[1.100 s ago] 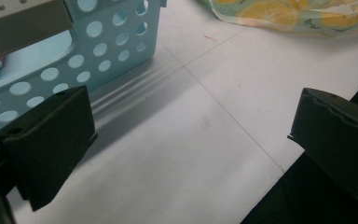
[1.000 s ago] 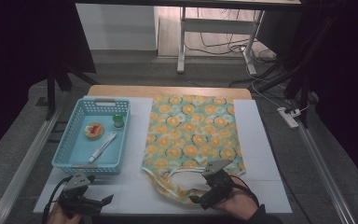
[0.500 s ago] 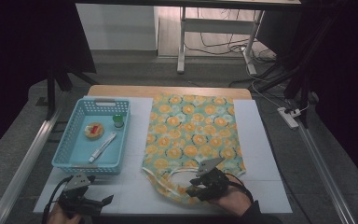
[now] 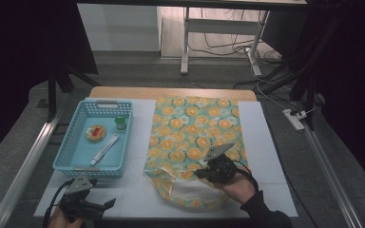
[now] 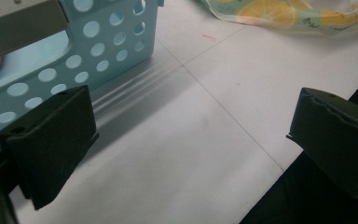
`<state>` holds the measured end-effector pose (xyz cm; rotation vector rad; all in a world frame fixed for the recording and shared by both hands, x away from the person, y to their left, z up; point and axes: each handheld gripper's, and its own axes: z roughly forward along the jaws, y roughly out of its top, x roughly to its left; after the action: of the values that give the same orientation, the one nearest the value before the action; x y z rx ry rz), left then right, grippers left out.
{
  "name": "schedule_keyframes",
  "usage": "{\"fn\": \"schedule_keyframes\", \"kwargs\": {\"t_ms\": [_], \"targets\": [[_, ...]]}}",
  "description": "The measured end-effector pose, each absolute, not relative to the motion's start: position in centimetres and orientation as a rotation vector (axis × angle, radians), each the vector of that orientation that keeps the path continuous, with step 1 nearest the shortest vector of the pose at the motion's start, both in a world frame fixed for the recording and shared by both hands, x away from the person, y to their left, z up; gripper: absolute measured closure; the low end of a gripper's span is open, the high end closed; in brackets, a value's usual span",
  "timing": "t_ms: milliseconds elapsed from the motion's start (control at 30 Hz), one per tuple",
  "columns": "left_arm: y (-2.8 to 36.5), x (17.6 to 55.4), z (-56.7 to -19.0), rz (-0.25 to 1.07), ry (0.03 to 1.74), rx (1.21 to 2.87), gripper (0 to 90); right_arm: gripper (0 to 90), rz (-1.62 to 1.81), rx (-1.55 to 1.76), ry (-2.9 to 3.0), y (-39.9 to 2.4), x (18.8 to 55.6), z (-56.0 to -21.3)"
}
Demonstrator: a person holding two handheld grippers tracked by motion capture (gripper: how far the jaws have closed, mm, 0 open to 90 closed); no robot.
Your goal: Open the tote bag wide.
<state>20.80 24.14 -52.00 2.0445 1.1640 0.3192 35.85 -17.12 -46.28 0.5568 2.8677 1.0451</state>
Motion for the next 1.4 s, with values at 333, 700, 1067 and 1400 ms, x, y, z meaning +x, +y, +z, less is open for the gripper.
{"fn": "schedule_keyframes", "kwargs": {"t_ms": [333, 700, 1067, 1400], "targets": [[24.1, 20.8, -52.0, 0.32, 1.164, 2.046, 0.7, 90.0, 1.0, 0.634, 2.763, -17.1, 40.7, -45.3], [24.1, 20.8, -52.0, 0.318, 1.163, 2.045, 0.9, 90.0, 0.96, 0.71, 2.683, -16.7, 46.6, -44.7], [24.2, 20.8, -52.0, 0.315, 1.16, 2.041, 0.9, 90.0, 0.951, 0.781, 2.639, -16.1, 51.2, -45.0], [24.2, 20.8, -52.0, 0.313, 1.161, 2.043, 1.0, 90.0, 0.927, 0.831, 2.611, -15.7, 53.9, -47.4]]}}
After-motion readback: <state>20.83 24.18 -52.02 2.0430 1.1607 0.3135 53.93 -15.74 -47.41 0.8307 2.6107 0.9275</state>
